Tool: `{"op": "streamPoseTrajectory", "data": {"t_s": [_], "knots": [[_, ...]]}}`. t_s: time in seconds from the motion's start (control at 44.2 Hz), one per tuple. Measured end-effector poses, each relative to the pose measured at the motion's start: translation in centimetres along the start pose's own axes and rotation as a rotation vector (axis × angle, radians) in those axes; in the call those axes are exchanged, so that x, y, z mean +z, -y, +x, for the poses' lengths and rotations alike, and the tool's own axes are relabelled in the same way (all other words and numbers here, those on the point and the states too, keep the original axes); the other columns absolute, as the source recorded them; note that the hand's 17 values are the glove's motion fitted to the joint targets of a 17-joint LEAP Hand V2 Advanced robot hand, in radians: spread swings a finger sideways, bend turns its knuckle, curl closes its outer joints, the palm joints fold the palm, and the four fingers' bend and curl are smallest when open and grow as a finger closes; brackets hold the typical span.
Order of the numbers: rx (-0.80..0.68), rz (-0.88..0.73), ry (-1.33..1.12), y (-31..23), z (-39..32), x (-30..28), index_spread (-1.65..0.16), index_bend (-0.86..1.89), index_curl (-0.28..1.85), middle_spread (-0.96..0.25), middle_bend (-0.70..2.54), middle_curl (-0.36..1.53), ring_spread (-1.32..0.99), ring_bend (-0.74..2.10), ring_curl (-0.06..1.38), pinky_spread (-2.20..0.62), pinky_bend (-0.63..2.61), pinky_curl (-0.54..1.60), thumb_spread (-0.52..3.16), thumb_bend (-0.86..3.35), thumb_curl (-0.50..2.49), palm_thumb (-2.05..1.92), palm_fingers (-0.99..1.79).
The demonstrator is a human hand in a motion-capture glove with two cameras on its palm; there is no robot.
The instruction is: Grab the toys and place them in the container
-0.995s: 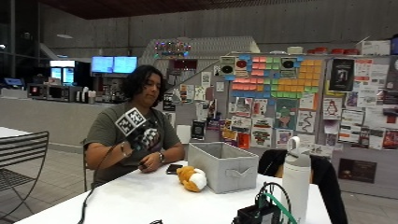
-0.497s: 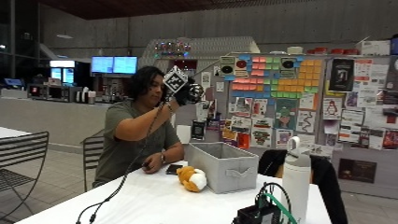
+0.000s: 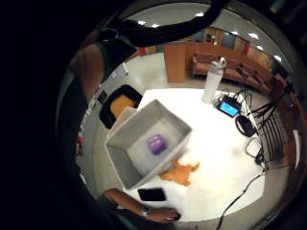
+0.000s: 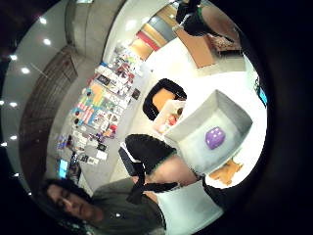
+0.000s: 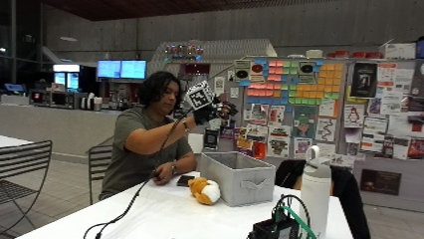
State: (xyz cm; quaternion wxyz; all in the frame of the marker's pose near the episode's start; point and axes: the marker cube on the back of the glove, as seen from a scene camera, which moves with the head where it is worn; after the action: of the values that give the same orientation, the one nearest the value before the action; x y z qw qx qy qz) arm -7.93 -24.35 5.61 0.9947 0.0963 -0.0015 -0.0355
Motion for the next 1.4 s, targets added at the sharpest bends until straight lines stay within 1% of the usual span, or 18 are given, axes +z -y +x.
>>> {"op": "streamPoseTrajectory", "data": {"t_s": [0.068,0.113,0.203,0.362,0.43,0.475,0.52,0.633,0.701,0.746,0.836,0.882,0.927,1.04,1.13,1.153,1.266,1.402], "knots": [[0.184,-0.043,0.075,-2.2,-0.4,1.1,-0.4,0.53,0.59,-0.18,0.72,0.58,-0.19,0.83,0.36,-0.09,0.89,0.41,1.06,-0.09,0.41,-0.11,-0.03],[0.253,-0.066,0.089,-4.3,0.5,2.5,-0.4,0.53,0.58,-0.18,0.72,0.57,-0.2,0.86,0.35,-0.07,0.87,0.4,1.05,-0.09,0.39,-0.1,0.07],[0.308,-0.095,0.088,-8.0,3.0,5.2,-0.41,0.49,0.55,-0.19,0.7,0.55,-0.23,0.9,0.35,-0.06,0.85,0.37,1.04,-0.08,0.37,-0.09,0.17],[0.403,-0.209,0.224,-14.6,8.6,10.4,-0.41,0.48,0.55,-0.22,0.68,0.54,-0.25,0.93,0.36,-0.06,0.83,0.37,1.03,-0.07,0.33,-0.09,0.23],[0.398,-0.269,0.256,-16.9,9.8,13.2,-0.4,0.49,0.55,-0.23,0.68,0.54,-0.27,0.92,0.36,-0.07,0.82,0.37,1.02,-0.07,0.32,-0.08,0.27],[0.368,-0.314,0.256,-17.9,10.3,14.9,-0.4,0.53,0.56,-0.24,0.68,0.54,-0.28,0.89,0.35,-0.07,0.8,0.36,1.04,-0.06,0.32,-0.06,0.28],[0.321,-0.353,0.23,-18.5,10.6,16.4,-0.41,0.58,0.57,-0.25,0.67,0.54,-0.28,0.83,0.34,-0.06,0.78,0.36,1.05,-0.05,0.31,-0.06,0.23],[0.21,-0.428,0.143,-18.7,10.6,18.9,-0.42,0.76,0.63,-0.23,0.54,0.5,-0.23,0.53,0.28,-0.02,0.8,0.38,1.03,-0.04,0.31,-0.03,-0.06],[0.171,-0.482,0.103,-18.6,10.5,20.3,-0.43,0.77,0.62,-0.2,0.45,0.47,-0.2,0.37,0.23,-0.01,0.83,0.37,1.0,-0.05,0.32,-0.03,-0.17],[0.15,-0.505,0.079,-18.4,10.5,21.1,-0.44,0.75,0.61,-0.19,0.39,0.45,-0.18,0.29,0.21,0.0,0.83,0.37,0.98,-0.05,0.32,-0.03,-0.18],[0.123,-0.475,0.039,-18.1,10.5,22.0,-0.44,0.71,0.59,-0.18,0.26,0.4,-0.14,0.16,0.17,0.01,0.94,0.39,0.95,-0.04,0.32,-0.03,-0.14],[0.121,-0.443,0.034,-18.0,10.7,22.4,-0.44,0.7,0.58,-0.17,0.2,0.39,-0.13,0.18,0.17,0.01,0.96,0.39,0.95,-0.04,0.32,-0.02,-0.09],[0.123,-0.405,0.038,-17.9,11.1,22.8,-0.44,0.71,0.58,-0.17,0.15,0.37,-0.13,0.26,0.19,0.0,0.98,0.39,0.98,-0.02,0.33,0.01,0.05],[0.153,-0.298,0.049,-18.0,10.9,23.6,-0.43,0.66,0.54,-0.22,0.31,0.41,-0.16,0.38,0.2,-0.07,0.92,0.35,1.13,0.04,0.34,0.11,0.42],[0.188,-0.204,0.038,-18.5,10.3,23.5,-0.41,0.56,0.53,-0.27,0.43,0.46,-0.25,0.54,0.25,-0.15,0.89,0.35,1.22,0.13,0.38,0.25,0.57],[0.195,-0.182,0.035,-18.6,10.4,23.3,-0.41,0.52,0.53,-0.28,0.44,0.48,-0.28,0.64,0.29,-0.17,0.91,0.36,1.22,0.16,0.4,0.32,0.63],[0.221,-0.127,0.023,-19.7,10.2,22.0,-0.4,0.44,0.55,-0.34,0.49,0.53,-0.35,0.86,0.37,-0.25,1.0,0.4,1.2,0.22,0.47,0.46,0.78],[0.189,-0.132,-0.023,-22.5,9.0,19.3,-0.4,0.43,0.61,-0.4,0.58,0.6,-0.41,0.96,0.44,-0.29,1.05,0.44,1.16,0.24,0.53,0.53,0.81]]}}
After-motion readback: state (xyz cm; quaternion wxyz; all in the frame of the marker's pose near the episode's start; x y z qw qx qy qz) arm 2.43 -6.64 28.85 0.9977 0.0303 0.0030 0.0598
